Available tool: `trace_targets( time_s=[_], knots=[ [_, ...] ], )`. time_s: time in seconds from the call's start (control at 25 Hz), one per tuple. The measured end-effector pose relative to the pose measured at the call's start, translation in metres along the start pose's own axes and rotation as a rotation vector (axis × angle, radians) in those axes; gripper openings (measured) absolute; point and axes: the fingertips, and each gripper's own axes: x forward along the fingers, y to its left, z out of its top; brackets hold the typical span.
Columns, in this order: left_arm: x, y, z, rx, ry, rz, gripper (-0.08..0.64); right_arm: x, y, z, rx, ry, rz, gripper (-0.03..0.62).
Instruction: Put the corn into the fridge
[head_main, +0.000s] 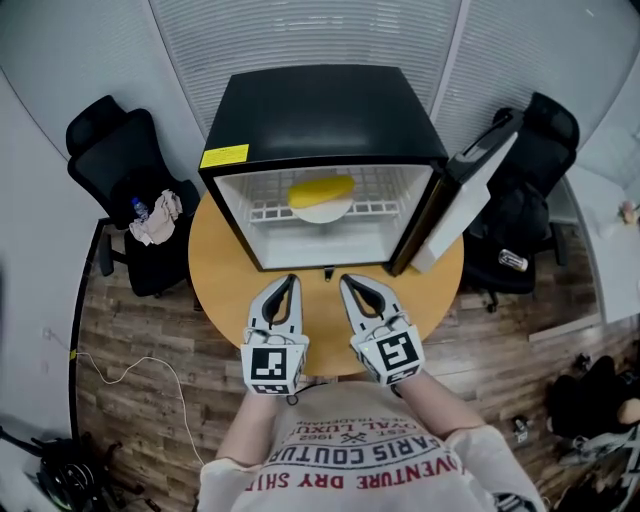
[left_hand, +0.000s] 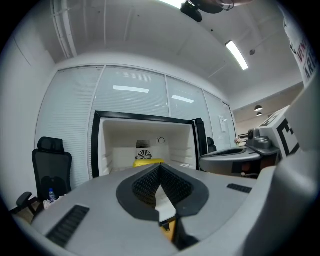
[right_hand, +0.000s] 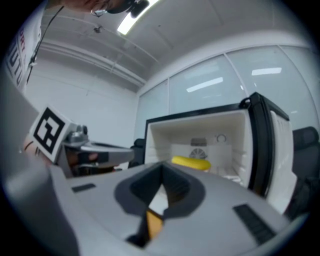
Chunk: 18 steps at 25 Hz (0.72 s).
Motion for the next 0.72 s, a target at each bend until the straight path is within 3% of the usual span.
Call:
trace_targets(
  time_s=[0.72],
  knots=[
    [0.008,-0.009,0.011,-0.012,-0.016,-0.02,0.034,0.002,-0.005,0.007,-0.027,0.045,-0.032,0.028]
  ],
)
